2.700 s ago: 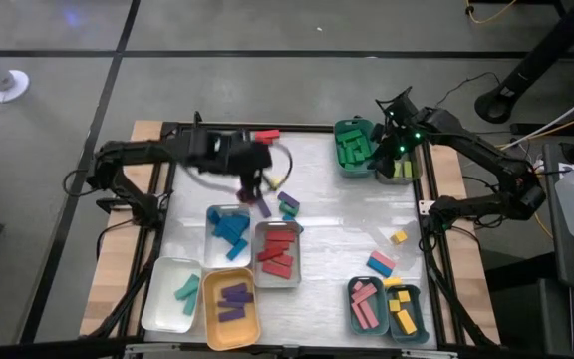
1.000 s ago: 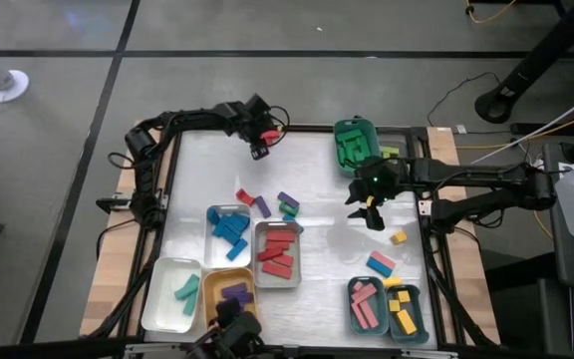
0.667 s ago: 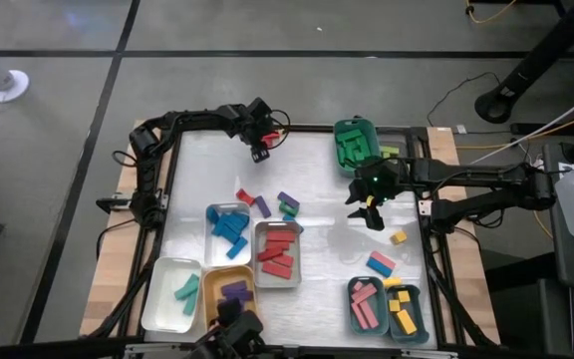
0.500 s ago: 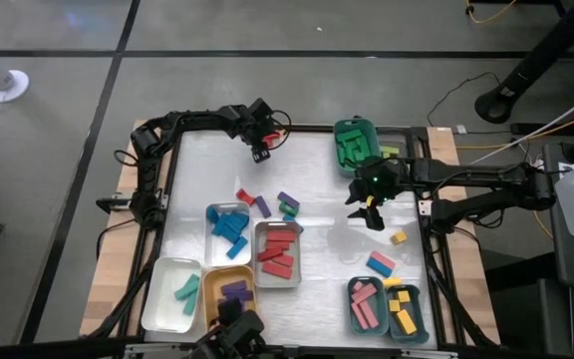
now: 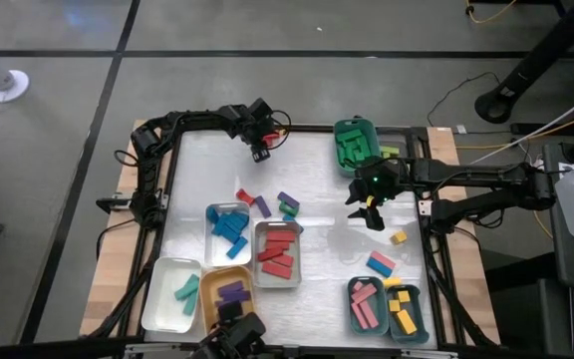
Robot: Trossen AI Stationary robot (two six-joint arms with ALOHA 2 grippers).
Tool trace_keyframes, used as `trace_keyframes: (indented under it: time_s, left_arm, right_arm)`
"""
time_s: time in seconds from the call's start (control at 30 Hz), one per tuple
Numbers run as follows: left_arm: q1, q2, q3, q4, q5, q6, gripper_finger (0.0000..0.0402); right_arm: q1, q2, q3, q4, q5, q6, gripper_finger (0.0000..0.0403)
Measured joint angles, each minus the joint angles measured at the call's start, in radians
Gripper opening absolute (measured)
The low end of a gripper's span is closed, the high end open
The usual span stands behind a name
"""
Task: Sort blocks
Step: Adjust the red block on the table
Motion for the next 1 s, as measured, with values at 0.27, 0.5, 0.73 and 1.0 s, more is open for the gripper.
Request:
trace_keyframes:
  time_s: [0.27, 0.5, 0.73, 1.0]
  left_arm:
    - [0.000, 0.000, 0.000, -0.015, 0.002, 0.009, 0.0115]
    - [-0.015, 0.001, 0.004, -0.025, 0.001, -0.011, 0.0114]
    - [-0.039, 0.006, 0.029, -0.044, 0.016, -0.059, 0.0114]
    - [-0.047, 0.002, 0.035, -0.165, 0.014, -0.082, 0.0114]
  right_arm:
    - [0.000, 0.000, 0.000, 0.000, 0.000, 0.000, 0.0207]
    - [0.000, 0.000, 0.000, -0.001, 0.000, 0.000, 0.0207]
    - [0.000, 0.000, 0.000, -0.001, 0.000, 0.000, 0.0207]
    - [0.000, 0.000, 0.000, -0.001, 0.000, 0.000, 0.0207]
